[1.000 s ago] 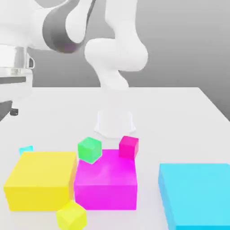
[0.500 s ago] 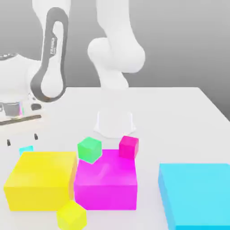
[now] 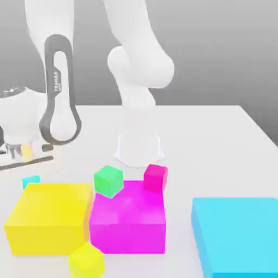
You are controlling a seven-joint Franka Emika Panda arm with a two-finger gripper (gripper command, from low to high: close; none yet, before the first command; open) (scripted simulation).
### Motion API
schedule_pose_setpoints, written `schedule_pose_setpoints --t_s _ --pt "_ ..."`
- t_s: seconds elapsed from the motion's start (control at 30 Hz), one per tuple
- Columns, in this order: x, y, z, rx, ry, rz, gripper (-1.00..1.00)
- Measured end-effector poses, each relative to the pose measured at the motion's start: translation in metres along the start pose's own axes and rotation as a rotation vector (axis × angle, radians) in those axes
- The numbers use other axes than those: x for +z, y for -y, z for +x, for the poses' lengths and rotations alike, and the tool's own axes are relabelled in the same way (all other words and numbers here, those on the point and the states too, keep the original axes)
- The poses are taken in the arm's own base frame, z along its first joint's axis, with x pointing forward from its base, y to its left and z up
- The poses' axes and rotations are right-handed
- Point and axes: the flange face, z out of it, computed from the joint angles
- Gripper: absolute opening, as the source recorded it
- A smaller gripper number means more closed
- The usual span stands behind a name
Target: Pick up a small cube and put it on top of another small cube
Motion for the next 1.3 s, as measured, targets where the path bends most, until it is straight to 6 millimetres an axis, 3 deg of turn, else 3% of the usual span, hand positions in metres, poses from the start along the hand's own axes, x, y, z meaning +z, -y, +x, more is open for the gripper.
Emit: schedule_pose_setpoints --t_s 0.1,0.27,0.7,0.83,0.97,1.13,1.3 --pt "-0.024 0.001 0.001 -0.008 -0.003 -0.004 -1.00" --pt "-0.027 0.017 -0.005 -0.161 -0.030 -0.023 -1.00" --pt "-0.051 -0.001 -0.056 -0.760 -0.030 -0.132 -1.00" --pt "-0.082 -0.089 -0.085 -1.007 0.012 -0.167 -1.00" --pt "-0.117 -0.160 -0.083 -1.186 0.049 -0.186 -1.00" --pt "-0.154 -0.254 -0.059 -1.448 0.062 -0.182 -1.00" --pt "-0.178 -0.328 -0.011 -1.658 0.042 -0.131 -1.00"
